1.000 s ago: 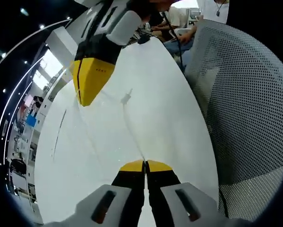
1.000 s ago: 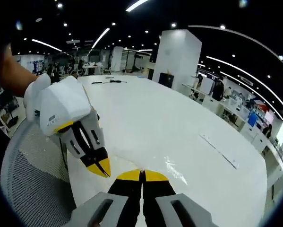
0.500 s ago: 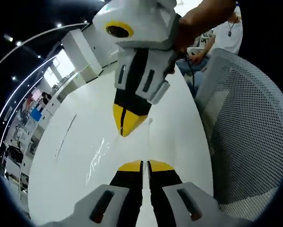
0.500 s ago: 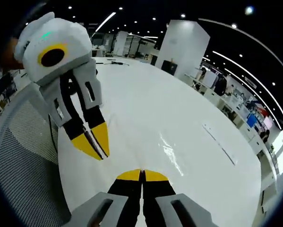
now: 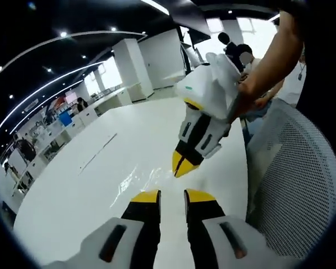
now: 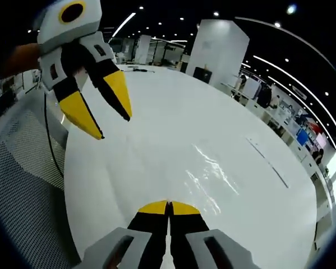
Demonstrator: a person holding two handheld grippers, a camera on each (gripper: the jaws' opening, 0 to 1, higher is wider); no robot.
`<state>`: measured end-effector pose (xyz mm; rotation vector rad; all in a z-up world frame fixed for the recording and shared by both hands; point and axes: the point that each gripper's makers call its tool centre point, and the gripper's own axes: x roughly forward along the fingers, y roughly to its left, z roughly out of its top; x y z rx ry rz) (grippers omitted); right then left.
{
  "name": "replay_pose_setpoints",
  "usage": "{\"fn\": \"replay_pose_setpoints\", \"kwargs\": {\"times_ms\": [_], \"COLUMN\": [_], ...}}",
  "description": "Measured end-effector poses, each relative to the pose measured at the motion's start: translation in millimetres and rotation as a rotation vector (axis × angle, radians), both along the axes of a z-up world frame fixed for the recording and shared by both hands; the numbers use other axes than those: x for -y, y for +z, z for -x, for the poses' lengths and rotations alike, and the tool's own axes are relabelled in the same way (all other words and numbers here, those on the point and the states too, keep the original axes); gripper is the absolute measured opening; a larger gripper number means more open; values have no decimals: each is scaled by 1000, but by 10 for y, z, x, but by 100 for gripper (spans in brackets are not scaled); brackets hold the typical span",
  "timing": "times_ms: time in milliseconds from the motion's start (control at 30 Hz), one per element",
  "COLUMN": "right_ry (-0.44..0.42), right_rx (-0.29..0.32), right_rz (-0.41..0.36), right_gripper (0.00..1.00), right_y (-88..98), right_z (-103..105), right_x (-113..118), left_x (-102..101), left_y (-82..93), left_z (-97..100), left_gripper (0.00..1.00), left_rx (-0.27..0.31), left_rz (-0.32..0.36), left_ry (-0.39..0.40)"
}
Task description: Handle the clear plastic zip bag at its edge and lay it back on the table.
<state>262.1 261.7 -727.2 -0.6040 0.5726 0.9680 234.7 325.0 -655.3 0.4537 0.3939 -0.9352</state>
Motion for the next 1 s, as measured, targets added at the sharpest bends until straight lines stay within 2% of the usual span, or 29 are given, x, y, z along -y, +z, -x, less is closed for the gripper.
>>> {"fn": "replay_pose_setpoints", "kwargs": {"times_ms": [100, 367, 433, 600, 733, 900, 1000], "right_ry": [6, -6, -12, -42, -72, -115, -135], "right_rx": [-23, -62, -79, -131, -130, -86, -80], "right_rz": [-15, -38, -53, -110, -128, -137, -148], "right_gripper": [3, 20, 27, 36, 43, 56, 62], "right_y": [-23, -22, -12, 77, 120, 142, 145], "right_z": [19, 62, 88, 183, 205, 200, 211], "right_x": [-26, 6, 9, 51, 131, 295, 393], "left_x": [-148, -441, -477, -534, -583, -669, -704], "left_y": [-61, -130, -134, -121, -127, -155, -182], "left_z": [9, 40, 36, 30, 53, 90, 134], "left_gripper": [20, 25, 27, 32, 36, 45, 46], "left_rx": [-32, -63, -68, -73, -65, -68, -57], "left_rz": [23, 45, 48, 60, 60, 80, 72], "left_ry": [53, 140, 152, 177, 188, 226, 236]}}
